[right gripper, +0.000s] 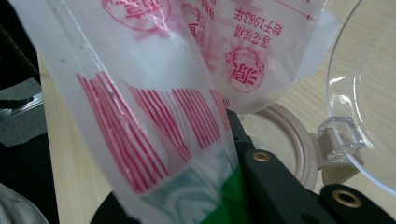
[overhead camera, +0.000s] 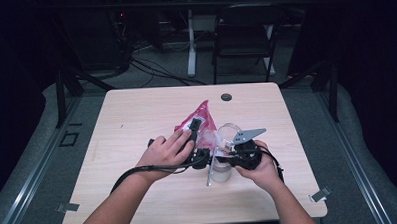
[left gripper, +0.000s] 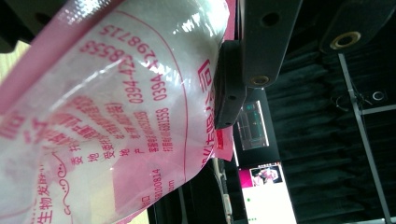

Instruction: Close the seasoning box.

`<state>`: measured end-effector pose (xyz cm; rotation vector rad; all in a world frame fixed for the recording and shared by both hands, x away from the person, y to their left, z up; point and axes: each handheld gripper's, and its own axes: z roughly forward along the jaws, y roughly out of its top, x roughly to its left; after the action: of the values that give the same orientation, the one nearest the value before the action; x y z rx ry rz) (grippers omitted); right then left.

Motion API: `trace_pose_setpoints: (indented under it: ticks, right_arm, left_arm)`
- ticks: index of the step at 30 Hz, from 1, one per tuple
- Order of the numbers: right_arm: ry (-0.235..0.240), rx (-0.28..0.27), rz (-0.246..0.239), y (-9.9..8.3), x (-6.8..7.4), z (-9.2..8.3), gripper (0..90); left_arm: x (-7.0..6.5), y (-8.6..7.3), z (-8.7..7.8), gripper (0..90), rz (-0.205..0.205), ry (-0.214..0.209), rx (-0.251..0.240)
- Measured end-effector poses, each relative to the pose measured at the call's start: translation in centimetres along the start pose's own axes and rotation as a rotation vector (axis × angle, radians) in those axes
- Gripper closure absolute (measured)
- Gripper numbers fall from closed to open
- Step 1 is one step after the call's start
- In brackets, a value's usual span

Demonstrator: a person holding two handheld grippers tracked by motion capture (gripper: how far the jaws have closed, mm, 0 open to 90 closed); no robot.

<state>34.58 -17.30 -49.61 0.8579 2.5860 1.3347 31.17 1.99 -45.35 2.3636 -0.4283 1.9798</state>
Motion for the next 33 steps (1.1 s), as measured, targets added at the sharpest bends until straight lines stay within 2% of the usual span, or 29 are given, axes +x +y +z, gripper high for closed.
trace_pose_setpoints:
  ticks: [4, 6, 9, 12, 14, 17, 27, 29, 33]
  right_arm:
    - [-0.001, 0.005, -0.002, 0.00, 0.00, -0.02, 90.0]
    - [-0.003, 0.005, -0.003, 0.00, 0.01, -0.05, 90.0]
    - [-0.005, 0.008, -0.008, 0.00, 0.02, -0.08, 90.0]
    - [-0.008, 0.016, -0.012, -0.02, 0.03, -0.01, 90.0]
    - [-0.008, 0.016, -0.012, -0.03, 0.03, -0.01, 90.0]
    - [-0.009, 0.009, -0.009, -0.02, 0.04, -0.05, 90.0]
    - [-0.011, 0.011, -0.008, -0.05, -0.09, -0.14, 90.0]
    - [-0.009, 0.011, -0.008, -0.05, -0.09, -0.15, 90.0]
    - [-0.012, 0.005, -0.006, -0.06, -0.08, -0.18, 90.0]
  left_arm:
    - [-0.07, -0.01, 0.03, 60.1, -0.012, 0.000, -0.001]
    - [0.05, 0.00, 0.09, 60.1, 0.000, -0.002, -0.005]
    - [-0.16, -0.12, 0.17, 60.1, -0.026, -0.008, -0.002]
    - [-0.16, -0.09, 0.19, 60.1, -0.007, 0.000, -0.001]
    - [-0.22, -0.14, 0.17, 60.0, -0.025, -0.007, -0.003]
    - [-0.06, -0.15, 0.14, 59.7, -0.010, -0.002, -0.005]
    - [-0.07, -0.21, 0.06, 59.6, -0.015, 0.006, -0.001]
    - [-0.08, -0.25, 0.08, 59.3, -0.030, 0.000, -0.006]
    - [-0.06, -0.30, 0.05, 59.4, -0.028, -0.008, 0.000]
